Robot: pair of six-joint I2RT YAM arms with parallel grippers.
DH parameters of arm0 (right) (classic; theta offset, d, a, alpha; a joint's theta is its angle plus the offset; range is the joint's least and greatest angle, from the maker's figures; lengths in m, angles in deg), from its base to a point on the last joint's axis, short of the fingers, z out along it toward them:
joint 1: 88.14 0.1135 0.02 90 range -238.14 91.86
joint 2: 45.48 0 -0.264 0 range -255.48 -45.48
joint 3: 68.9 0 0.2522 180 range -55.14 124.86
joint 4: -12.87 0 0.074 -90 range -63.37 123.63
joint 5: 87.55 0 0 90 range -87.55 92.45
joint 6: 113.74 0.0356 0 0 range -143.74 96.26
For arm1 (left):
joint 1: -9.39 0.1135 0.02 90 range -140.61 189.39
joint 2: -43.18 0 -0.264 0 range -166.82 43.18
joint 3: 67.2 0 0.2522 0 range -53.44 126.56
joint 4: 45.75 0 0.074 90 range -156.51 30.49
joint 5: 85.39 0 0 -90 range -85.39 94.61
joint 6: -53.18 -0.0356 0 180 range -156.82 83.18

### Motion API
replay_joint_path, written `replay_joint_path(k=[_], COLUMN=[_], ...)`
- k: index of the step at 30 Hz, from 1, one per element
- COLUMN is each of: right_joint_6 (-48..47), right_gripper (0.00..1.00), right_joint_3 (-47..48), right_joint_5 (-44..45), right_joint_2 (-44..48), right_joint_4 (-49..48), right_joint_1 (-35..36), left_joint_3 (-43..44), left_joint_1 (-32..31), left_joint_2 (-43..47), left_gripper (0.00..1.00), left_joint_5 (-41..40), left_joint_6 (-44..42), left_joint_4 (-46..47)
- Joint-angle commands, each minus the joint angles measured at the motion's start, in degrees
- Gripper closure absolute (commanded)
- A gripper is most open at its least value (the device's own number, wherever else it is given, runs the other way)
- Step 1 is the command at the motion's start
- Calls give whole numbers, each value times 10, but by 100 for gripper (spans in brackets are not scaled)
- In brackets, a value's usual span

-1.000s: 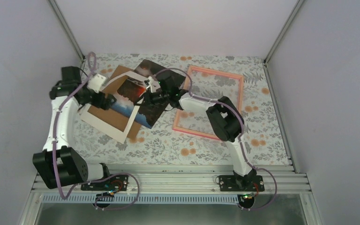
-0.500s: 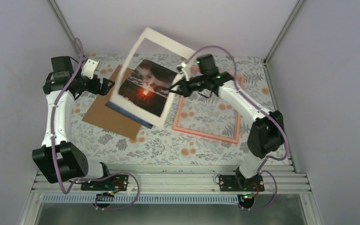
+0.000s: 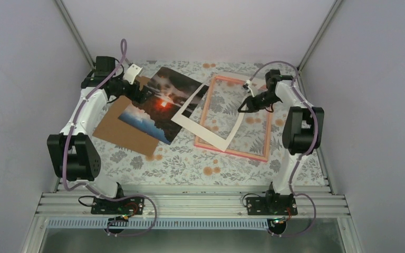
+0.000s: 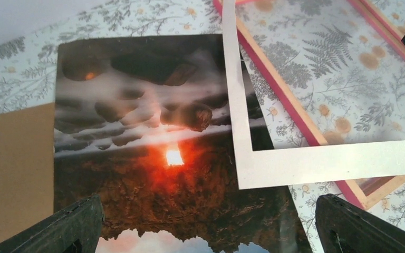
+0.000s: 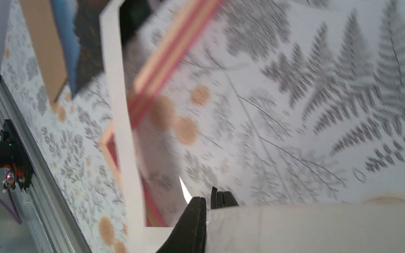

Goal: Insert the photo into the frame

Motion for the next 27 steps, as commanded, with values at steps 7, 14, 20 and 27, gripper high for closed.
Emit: replay_joint_path(k=[7, 14, 20, 27], right_joint_6=[-85, -89, 11, 161], right_gripper=[96, 85, 79, 79], right_joint_3=[60, 55, 76, 4], right_joint_5=[73, 109, 55, -39], right_joint_2=[-118, -122, -138, -108], right_joint_4=[127, 124, 57, -103], right_joint_1=[-55, -64, -83, -115], left_joint_3=[-8, -33, -50, -71], left_joint_1=[-11, -19, -19, -20], left_joint_2=[-24, -12, -4, 7], left_gripper=[0, 0, 0, 0], left_joint_5=[-10, -18, -17, -16], left_joint_6=[22, 20, 20, 14], left_joint_4=[42, 44, 45, 33])
